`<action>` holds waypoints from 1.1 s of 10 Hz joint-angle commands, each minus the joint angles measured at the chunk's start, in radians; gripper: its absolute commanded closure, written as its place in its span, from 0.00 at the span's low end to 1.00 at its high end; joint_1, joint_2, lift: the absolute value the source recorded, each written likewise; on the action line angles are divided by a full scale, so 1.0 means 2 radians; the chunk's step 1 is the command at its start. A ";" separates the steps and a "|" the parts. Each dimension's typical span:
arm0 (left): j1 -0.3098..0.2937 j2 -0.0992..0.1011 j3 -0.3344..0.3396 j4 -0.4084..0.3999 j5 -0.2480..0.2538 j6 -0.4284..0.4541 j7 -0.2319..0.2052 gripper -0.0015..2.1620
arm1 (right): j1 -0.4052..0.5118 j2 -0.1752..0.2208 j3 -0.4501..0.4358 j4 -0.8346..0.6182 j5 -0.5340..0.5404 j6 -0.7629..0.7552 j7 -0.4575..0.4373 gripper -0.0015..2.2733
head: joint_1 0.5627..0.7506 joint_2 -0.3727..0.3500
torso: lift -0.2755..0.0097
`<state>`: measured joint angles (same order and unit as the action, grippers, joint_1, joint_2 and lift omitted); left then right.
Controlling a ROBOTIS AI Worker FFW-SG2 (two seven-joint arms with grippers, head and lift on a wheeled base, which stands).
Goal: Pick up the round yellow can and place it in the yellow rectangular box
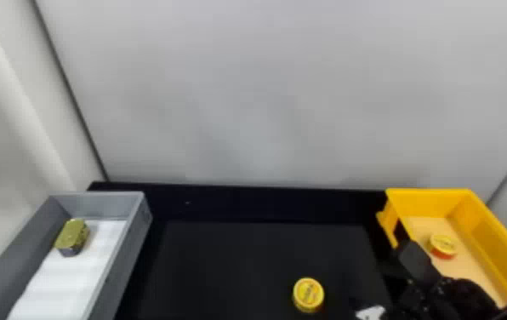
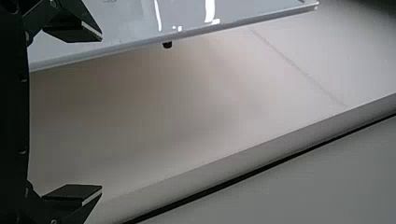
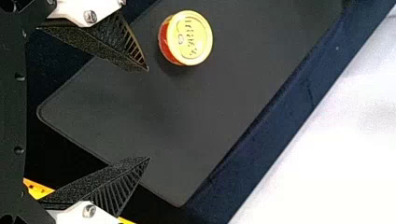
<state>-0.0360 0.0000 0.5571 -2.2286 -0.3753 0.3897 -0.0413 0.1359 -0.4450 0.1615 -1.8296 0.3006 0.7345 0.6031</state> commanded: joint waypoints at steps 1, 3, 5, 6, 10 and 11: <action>-0.003 -0.001 0.038 -0.019 -0.011 0.007 0.001 0.06 | 0.000 0.001 0.011 0.009 0.009 0.003 0.009 0.05 | 0.35 0.53 | 0.77; 0.001 -0.001 0.081 -0.035 -0.016 0.012 0.005 0.06 | 0.004 0.007 0.006 0.010 0.020 0.003 0.018 0.05 | 0.35 0.53 | 0.77; 0.001 -0.001 0.100 -0.042 -0.016 0.012 0.005 0.06 | 0.012 0.018 -0.007 0.010 0.035 0.004 0.027 0.05 | 0.35 0.53 | 0.77; 0.002 -0.001 0.094 -0.041 -0.016 0.015 0.003 0.06 | 0.011 0.022 -0.006 0.011 0.035 0.002 0.026 0.05 | 0.35 0.53 | 0.77; 0.000 -0.001 0.063 -0.027 -0.016 0.016 0.004 0.06 | -0.013 0.041 0.024 0.034 -0.001 -0.039 0.027 0.05 | 0.35 0.53 | 0.77; 0.000 -0.001 0.061 -0.025 -0.015 0.016 0.004 0.06 | -0.016 0.052 0.024 0.044 -0.014 -0.060 0.025 0.05 | 0.35 0.53 | 0.77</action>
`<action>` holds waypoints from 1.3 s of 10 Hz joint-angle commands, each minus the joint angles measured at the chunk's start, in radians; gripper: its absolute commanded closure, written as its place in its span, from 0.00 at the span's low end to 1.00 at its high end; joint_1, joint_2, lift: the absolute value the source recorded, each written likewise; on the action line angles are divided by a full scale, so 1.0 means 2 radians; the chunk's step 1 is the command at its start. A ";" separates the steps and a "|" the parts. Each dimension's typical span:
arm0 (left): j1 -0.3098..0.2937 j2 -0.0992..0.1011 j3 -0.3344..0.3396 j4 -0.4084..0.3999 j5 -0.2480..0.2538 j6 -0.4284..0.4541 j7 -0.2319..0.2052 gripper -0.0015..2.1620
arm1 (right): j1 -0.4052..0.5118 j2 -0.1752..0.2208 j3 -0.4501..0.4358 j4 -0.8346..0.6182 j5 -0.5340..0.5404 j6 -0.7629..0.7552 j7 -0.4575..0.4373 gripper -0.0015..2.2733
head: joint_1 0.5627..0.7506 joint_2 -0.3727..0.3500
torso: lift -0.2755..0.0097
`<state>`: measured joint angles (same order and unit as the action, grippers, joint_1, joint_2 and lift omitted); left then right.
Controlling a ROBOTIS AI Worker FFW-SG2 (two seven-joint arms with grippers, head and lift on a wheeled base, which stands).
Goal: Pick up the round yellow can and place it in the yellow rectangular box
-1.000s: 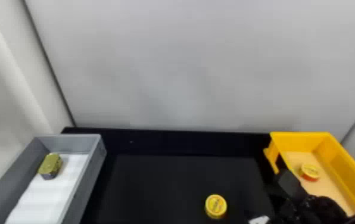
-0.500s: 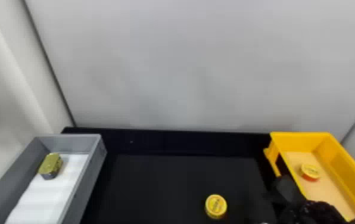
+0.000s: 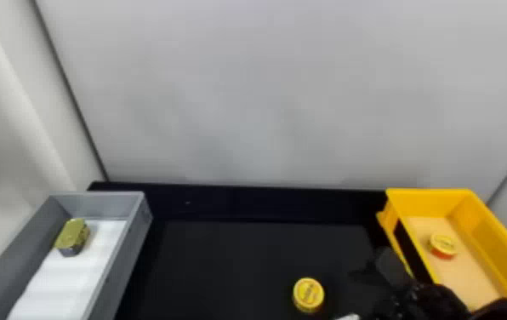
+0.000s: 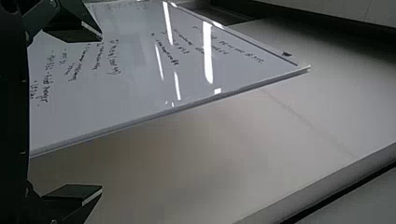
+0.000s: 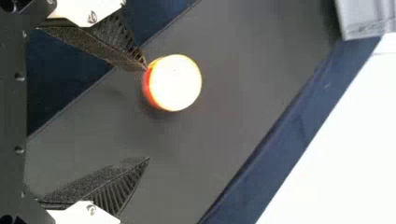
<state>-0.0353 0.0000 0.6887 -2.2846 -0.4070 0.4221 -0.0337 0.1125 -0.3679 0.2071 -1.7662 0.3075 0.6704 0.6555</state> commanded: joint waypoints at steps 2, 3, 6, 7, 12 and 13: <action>-0.001 -0.001 -0.004 0.004 0.002 0.000 0.000 0.06 | -0.003 0.034 -0.012 0.027 -0.042 -0.064 -0.008 0.05 | 0.35 0.53 | 0.77; 0.000 -0.001 -0.004 0.004 0.002 0.000 0.000 0.06 | -0.003 0.043 -0.018 0.032 -0.052 -0.069 -0.008 0.05 | 0.35 0.53 | 0.77; -0.002 -0.001 -0.004 0.003 0.003 -0.001 0.000 0.06 | -0.001 0.047 -0.001 0.046 -0.058 -0.064 -0.009 0.05 | 0.35 0.53 | 0.77; -0.002 -0.001 -0.003 0.003 0.003 -0.002 0.000 0.06 | -0.001 0.046 0.002 0.048 -0.057 -0.063 -0.012 0.05 | 0.35 0.53 | 0.77; -0.001 -0.001 -0.002 0.002 0.003 -0.002 0.000 0.06 | 0.001 0.046 0.005 0.056 -0.047 -0.055 -0.013 0.06 | 0.35 0.53 | 0.77; 0.000 -0.001 -0.001 0.001 0.003 -0.002 0.000 0.06 | 0.001 0.046 0.005 0.057 -0.043 -0.055 -0.013 0.06 | 0.35 0.53 | 0.77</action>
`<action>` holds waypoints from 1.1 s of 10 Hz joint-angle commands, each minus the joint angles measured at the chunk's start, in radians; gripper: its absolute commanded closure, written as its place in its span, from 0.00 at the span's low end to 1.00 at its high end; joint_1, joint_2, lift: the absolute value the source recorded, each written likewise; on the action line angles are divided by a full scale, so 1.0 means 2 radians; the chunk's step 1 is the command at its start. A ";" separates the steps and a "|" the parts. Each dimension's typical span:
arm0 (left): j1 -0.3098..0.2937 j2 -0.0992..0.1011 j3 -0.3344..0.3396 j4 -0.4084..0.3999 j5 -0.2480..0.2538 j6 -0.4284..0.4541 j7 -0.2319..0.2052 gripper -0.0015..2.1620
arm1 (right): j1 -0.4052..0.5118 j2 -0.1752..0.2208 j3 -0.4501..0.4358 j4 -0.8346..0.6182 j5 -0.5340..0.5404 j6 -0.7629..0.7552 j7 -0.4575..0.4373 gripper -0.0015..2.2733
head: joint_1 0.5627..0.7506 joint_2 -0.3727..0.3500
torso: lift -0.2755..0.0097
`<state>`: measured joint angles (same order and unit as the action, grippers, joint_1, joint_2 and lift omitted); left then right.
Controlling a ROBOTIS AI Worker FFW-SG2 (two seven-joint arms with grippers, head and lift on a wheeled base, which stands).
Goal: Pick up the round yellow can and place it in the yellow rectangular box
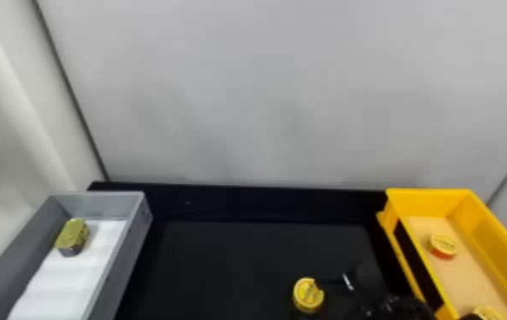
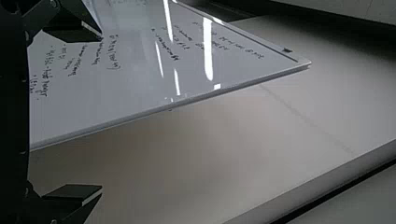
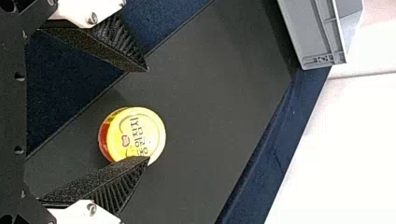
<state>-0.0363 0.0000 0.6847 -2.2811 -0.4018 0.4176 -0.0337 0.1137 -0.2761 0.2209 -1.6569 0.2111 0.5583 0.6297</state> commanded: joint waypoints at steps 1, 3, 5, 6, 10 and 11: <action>0.001 -0.001 0.002 -0.001 0.000 0.000 0.000 0.06 | 0.001 0.001 -0.006 0.005 0.009 -0.001 0.000 0.06 | 0.35 0.53 | 0.77; 0.001 -0.001 0.002 -0.001 0.000 0.000 0.000 0.06 | -0.009 -0.003 -0.002 -0.001 0.011 0.005 0.004 0.06 | 0.35 0.53 | 0.77; 0.001 -0.001 0.002 -0.001 0.000 0.000 0.000 0.06 | -0.015 -0.009 0.008 0.000 0.012 0.011 0.004 0.04 | 0.35 0.53 | 0.77; 0.001 -0.001 0.003 -0.001 0.001 0.001 0.000 0.06 | -0.014 -0.008 0.010 -0.001 0.012 0.010 0.004 0.04 | 0.35 0.53 | 0.77; 0.002 -0.001 0.007 -0.001 0.001 0.000 0.000 0.06 | -0.012 -0.013 0.006 0.006 0.018 0.016 0.007 0.03 | 0.35 0.53 | 0.77; 0.003 -0.001 0.007 -0.002 0.002 0.000 0.000 0.06 | -0.011 -0.013 0.004 0.009 0.020 0.017 0.007 0.03 | 0.35 0.53 | 0.77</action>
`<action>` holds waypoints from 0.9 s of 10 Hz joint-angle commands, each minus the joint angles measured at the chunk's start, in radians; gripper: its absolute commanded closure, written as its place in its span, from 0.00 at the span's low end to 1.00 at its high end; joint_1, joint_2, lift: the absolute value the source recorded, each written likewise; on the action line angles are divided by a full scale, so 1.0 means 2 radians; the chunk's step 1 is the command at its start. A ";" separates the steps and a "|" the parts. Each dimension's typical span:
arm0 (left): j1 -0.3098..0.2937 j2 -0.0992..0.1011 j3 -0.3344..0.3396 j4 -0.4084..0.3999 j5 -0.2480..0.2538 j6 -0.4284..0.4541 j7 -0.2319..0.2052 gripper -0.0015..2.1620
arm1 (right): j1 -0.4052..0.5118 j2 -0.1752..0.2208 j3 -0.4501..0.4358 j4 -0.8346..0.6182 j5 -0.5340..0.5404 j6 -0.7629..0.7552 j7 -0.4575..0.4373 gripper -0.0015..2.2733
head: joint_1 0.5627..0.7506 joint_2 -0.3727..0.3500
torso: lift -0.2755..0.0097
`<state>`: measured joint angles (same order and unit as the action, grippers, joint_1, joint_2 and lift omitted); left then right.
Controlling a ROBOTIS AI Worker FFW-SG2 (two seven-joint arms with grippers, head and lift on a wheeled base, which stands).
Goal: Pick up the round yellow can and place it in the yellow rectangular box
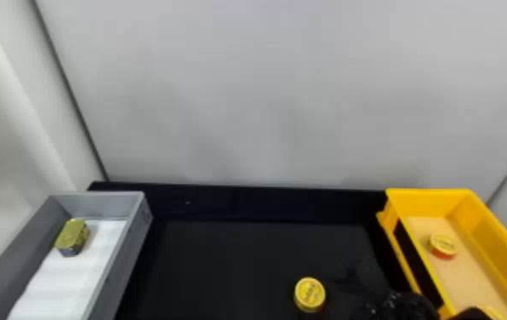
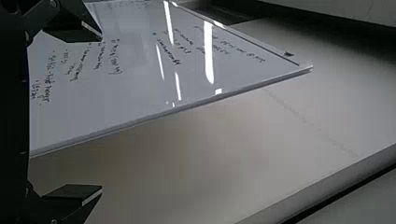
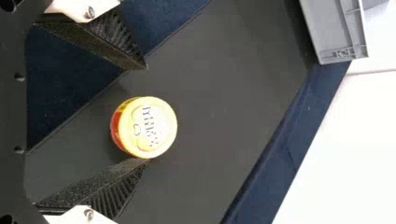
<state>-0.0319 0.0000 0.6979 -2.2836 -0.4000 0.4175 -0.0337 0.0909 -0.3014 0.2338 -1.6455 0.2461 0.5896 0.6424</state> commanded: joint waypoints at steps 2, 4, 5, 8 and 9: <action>0.001 -0.001 0.002 -0.003 0.000 0.000 0.000 0.06 | 0.001 0.001 -0.006 0.009 0.004 0.001 0.003 0.03 | 0.35 0.53 | 0.77; 0.001 -0.001 0.001 -0.003 0.000 -0.001 0.000 0.06 | -0.001 0.002 -0.004 0.014 0.004 -0.002 0.004 0.07 | 0.35 0.53 | 0.77; 0.001 -0.001 0.002 -0.004 0.001 -0.001 0.000 0.06 | -0.003 0.003 -0.002 0.018 0.004 -0.004 0.004 0.07 | 0.35 0.53 | 0.77; 0.001 -0.001 0.001 -0.004 0.000 0.000 0.000 0.06 | -0.016 0.004 0.004 0.029 0.004 -0.009 0.004 0.07 | 0.35 0.53 | 0.77; 0.000 -0.001 0.001 -0.004 0.001 0.000 0.000 0.06 | -0.019 0.004 0.007 0.032 0.004 -0.008 0.005 0.07 | 0.35 0.53 | 0.77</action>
<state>-0.0308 0.0000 0.7000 -2.2919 -0.3996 0.4167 -0.0337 0.0640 -0.2931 0.2402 -1.5905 0.2548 0.5736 0.6515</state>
